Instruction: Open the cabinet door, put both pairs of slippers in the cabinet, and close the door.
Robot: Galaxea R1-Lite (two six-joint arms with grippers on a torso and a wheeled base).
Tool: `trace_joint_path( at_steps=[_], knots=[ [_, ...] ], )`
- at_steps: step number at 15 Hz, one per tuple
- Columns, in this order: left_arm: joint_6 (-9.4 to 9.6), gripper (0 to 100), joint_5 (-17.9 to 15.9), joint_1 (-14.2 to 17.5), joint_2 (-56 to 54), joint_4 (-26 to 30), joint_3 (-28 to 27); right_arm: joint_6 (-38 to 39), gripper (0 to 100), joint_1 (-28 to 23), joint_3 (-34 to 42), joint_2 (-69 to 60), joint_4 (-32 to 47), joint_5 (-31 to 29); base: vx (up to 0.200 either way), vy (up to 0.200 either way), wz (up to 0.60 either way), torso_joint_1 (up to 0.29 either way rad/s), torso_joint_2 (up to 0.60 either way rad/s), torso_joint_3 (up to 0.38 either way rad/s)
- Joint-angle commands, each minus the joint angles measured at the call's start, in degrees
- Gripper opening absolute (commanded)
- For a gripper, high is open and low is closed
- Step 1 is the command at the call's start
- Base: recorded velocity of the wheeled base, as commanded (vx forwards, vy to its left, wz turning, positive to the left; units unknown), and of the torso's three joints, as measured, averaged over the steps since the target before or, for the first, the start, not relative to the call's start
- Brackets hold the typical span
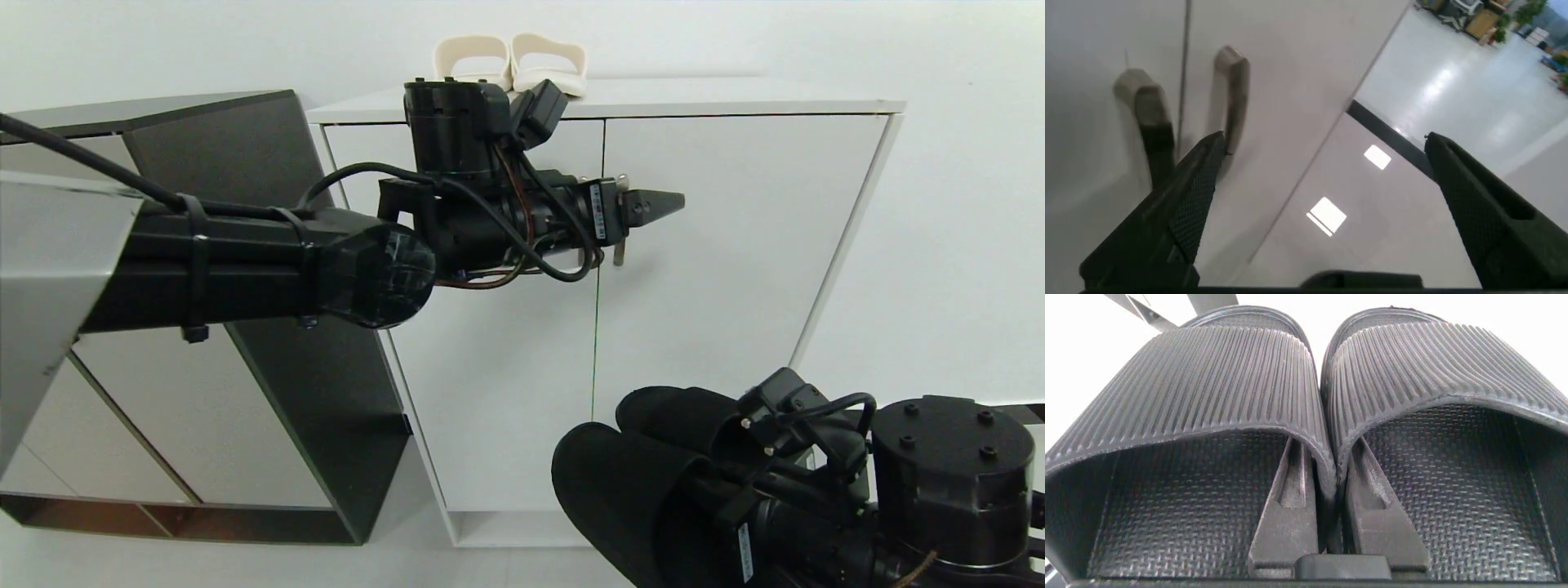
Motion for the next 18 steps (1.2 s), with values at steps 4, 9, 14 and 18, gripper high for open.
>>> trace_joint_path(
  at_steps=[4,9,14,18],
  knots=[
    [0.01,100,0.6,0.3,4.2,2.8,-4.6,-0.2,0,0.0,0.2,-0.8,0.0,0.0,0.0,0.0,0.0,0.0,0.0,0.0],
    [0.19,0,0.6,0.3,5.3,3.1,-6.2,-0.2,0,0.0,1.1,-0.9,0.0,0.0,0.0,0.0,0.0,0.0,0.0,0.0],
    [0.01,0,0.6,-1.7,-0.5,1.7,1.4,-0.2,0,0.1,1.5,-1.2,0.1,2.0,0.0,0.0,0.0,0.0,0.0,0.0],
    [-0.16,0,0.6,-4.7,-9.9,-6.4,16.7,-0.2,0,1.5,3.2,-5.1,1.6,7.9,0.0,0.0,0.0,0.0,0.0,0.0]
  ],
)
